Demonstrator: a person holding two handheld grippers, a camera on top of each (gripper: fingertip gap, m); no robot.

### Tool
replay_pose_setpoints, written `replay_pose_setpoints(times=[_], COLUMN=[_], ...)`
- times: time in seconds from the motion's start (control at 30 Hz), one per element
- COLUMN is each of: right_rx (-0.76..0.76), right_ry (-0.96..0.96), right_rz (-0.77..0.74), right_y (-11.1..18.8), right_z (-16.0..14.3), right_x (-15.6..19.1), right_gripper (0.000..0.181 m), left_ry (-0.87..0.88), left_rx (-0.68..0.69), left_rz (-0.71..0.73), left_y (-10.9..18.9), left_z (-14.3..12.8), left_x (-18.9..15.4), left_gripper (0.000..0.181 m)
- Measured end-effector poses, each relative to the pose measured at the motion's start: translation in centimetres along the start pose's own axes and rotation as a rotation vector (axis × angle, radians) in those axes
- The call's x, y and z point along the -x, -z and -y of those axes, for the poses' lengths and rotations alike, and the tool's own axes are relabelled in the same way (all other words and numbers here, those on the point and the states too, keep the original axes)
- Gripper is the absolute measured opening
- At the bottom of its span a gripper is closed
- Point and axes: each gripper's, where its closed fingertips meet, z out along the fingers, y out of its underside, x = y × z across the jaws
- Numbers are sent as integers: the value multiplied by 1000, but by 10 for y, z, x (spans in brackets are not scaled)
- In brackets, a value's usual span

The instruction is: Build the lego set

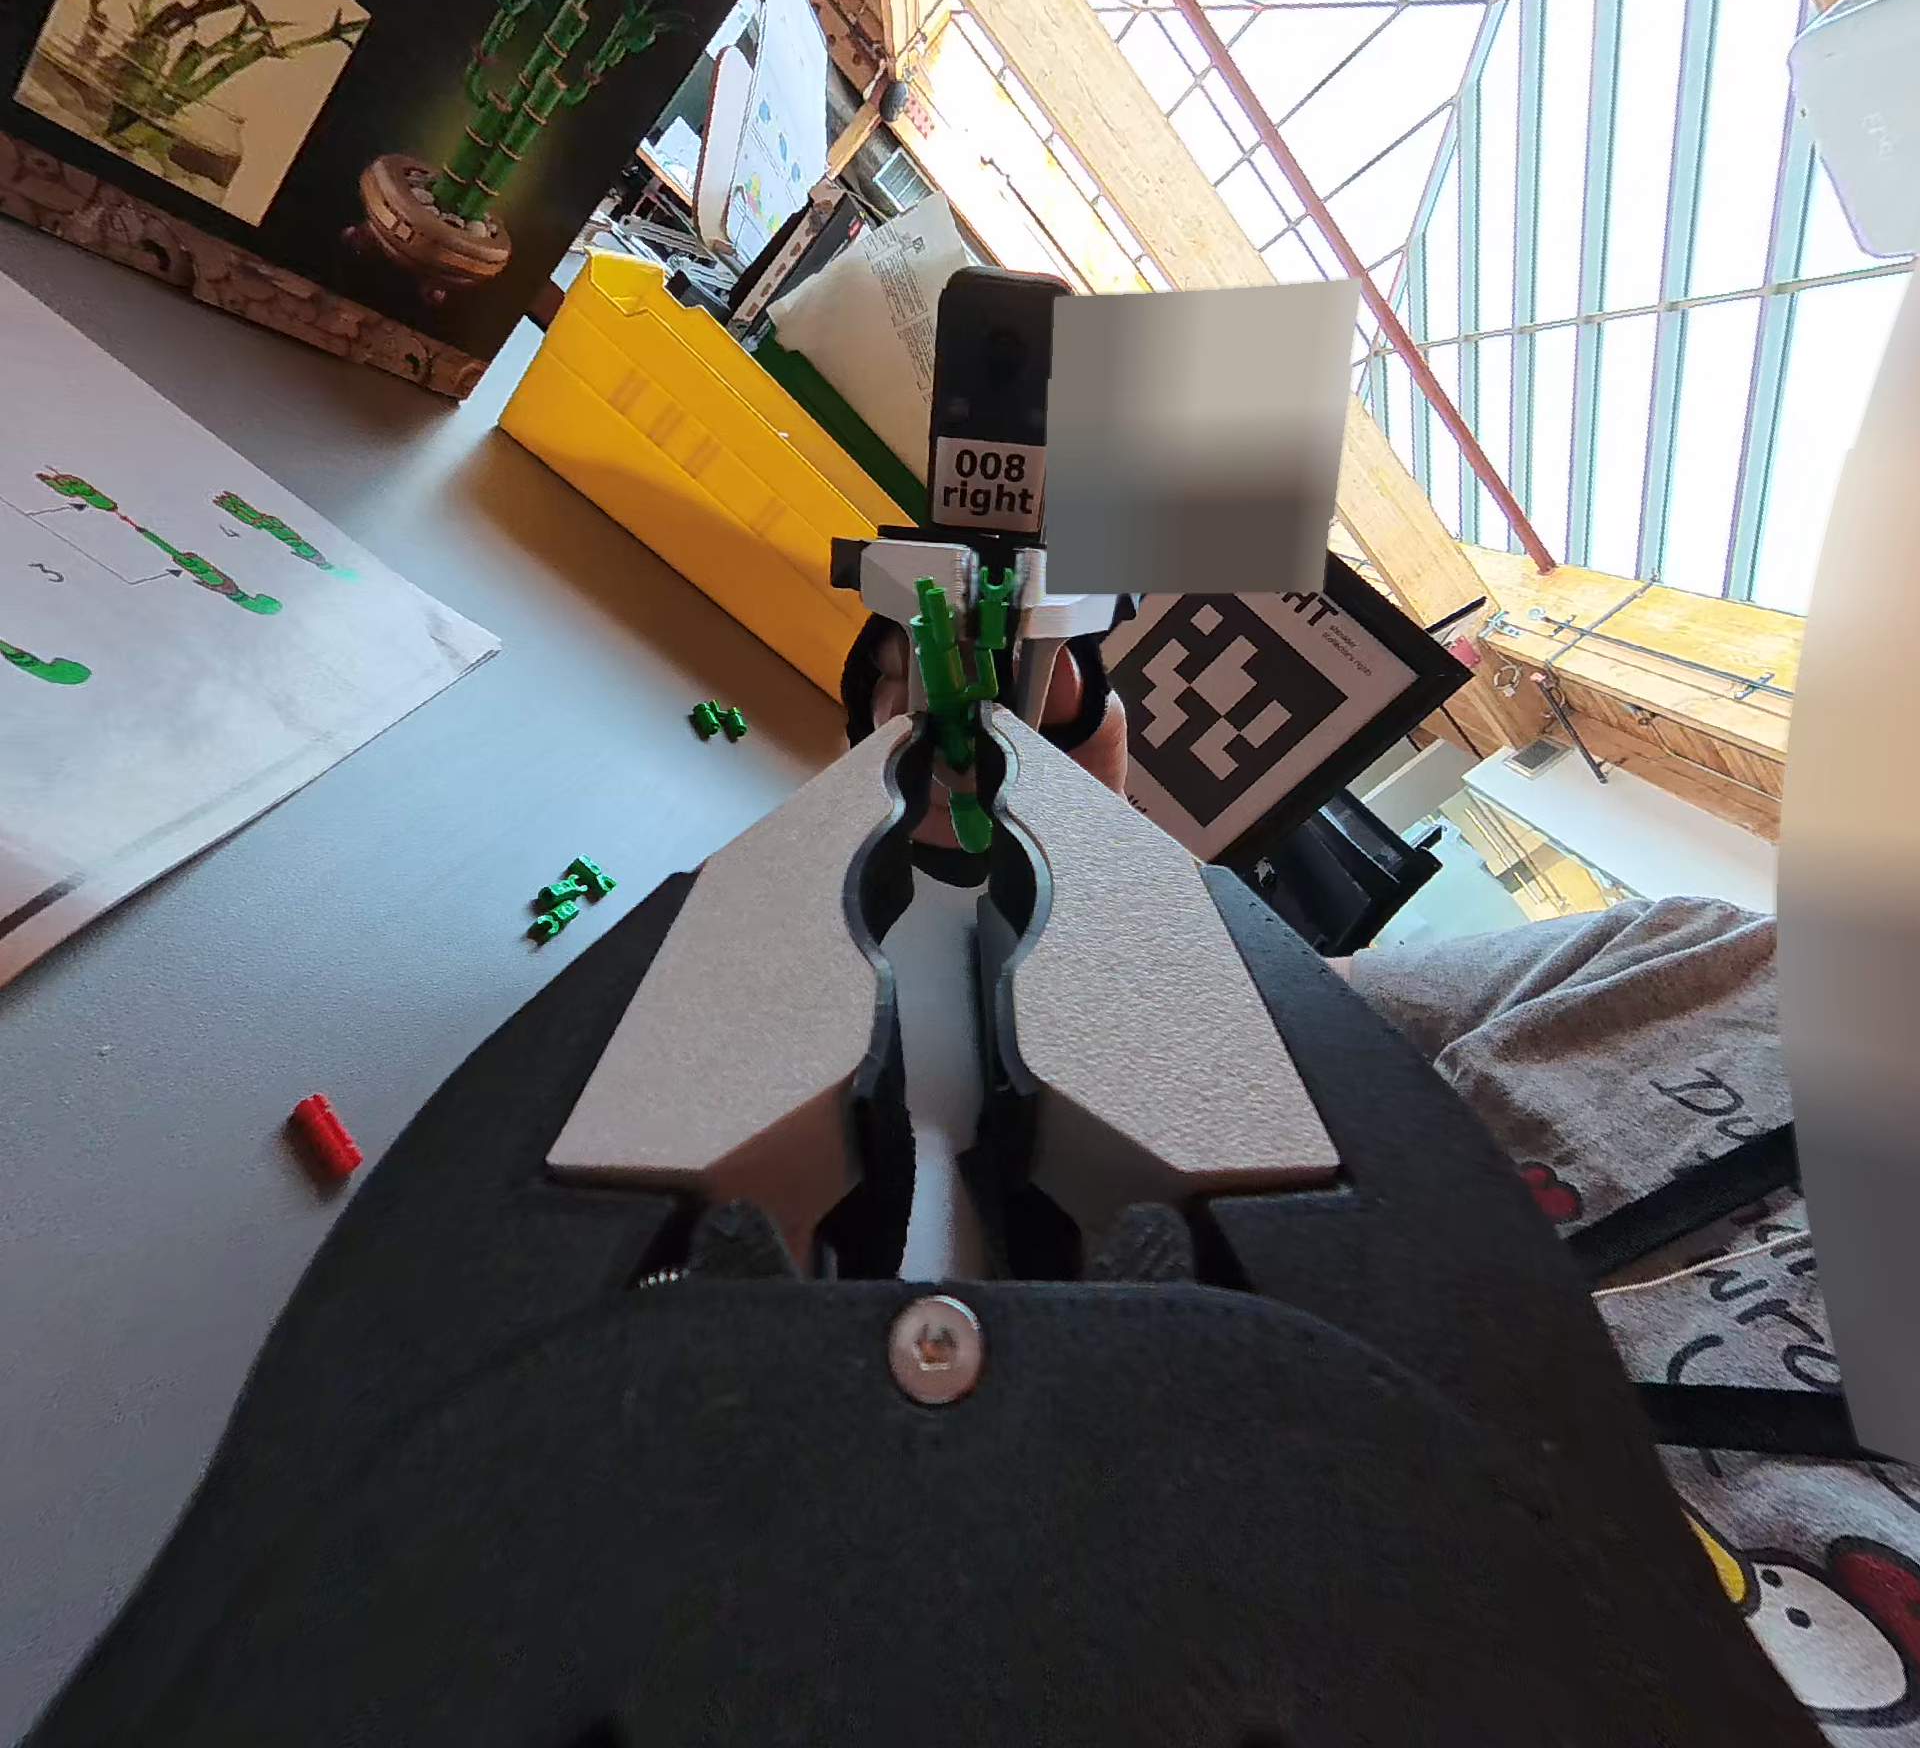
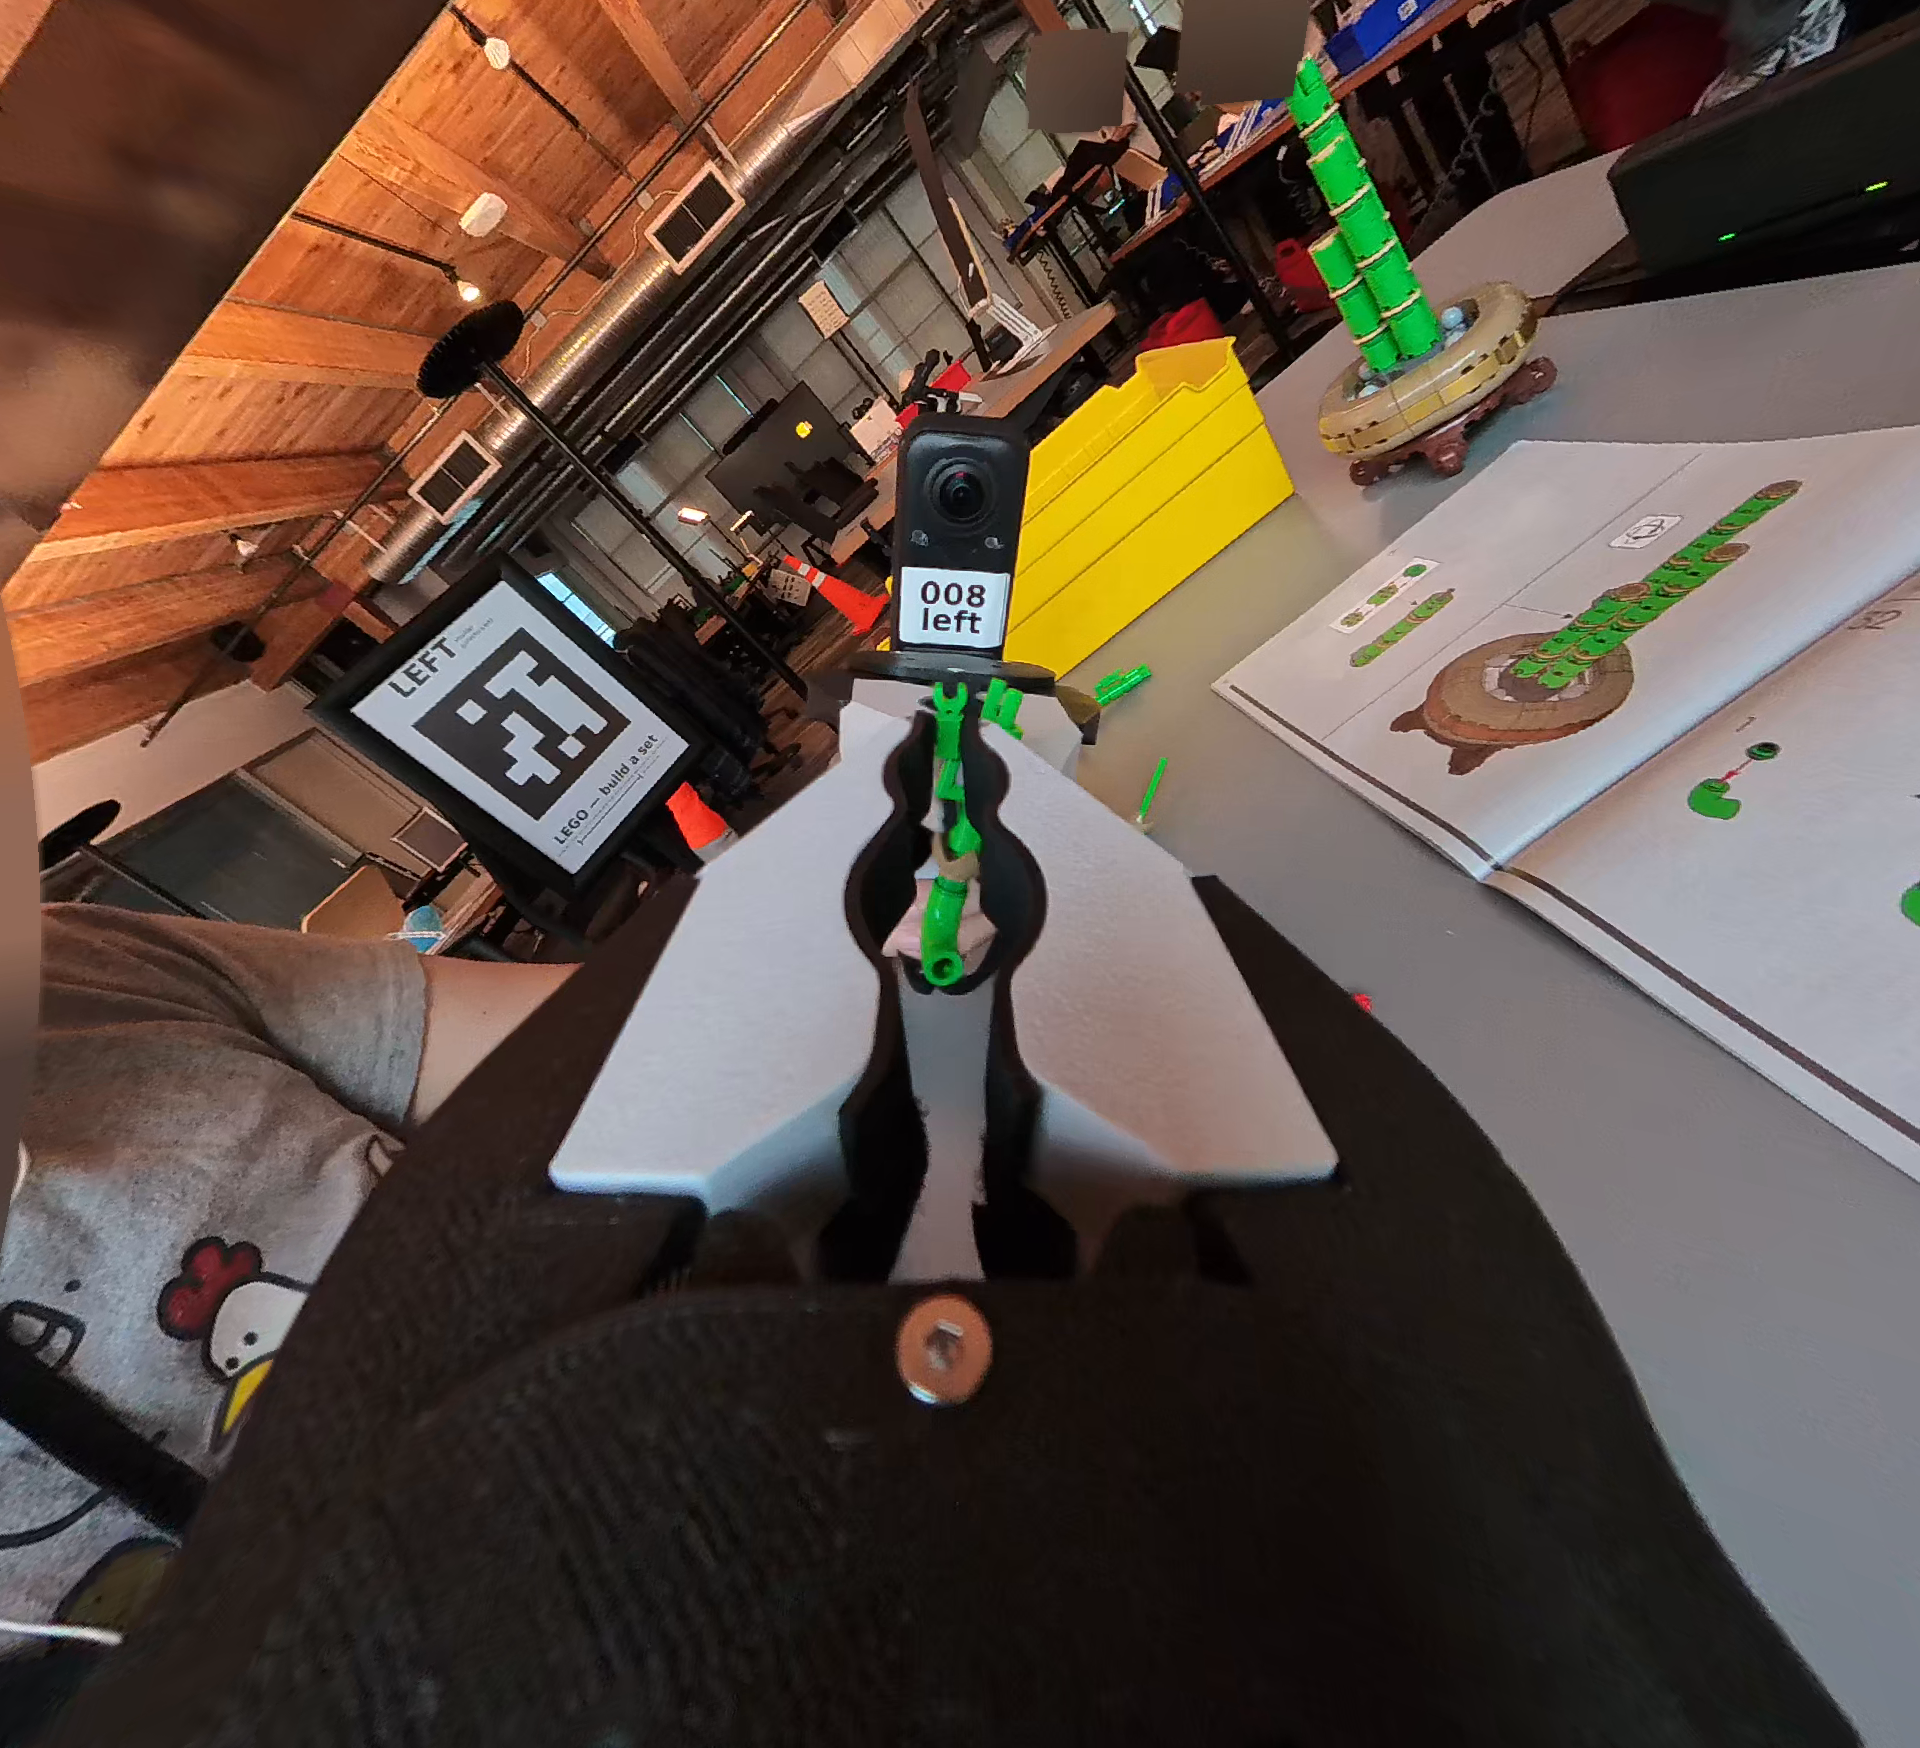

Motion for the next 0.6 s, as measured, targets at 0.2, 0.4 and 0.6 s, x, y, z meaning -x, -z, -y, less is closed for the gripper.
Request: replay_pose_setpoints(times=[0.2,0.4,0.6], right_rx=[2,3,2], right_ry=[52,67,145], right_rz=[-30,-22,-31], right_y=[-2,-2,-2], right_z=[-1,-2,0], right_x=[-3,-3,0], right_gripper=[3,3,4], left_ry=[-5,-62,-89], left_rx=[5,22,21], left_rz=[26,72,85], left_y=[1,1,1], left_z=[0,-1,1], left_x=[3,5,2], left_gripper=[6,6,6])
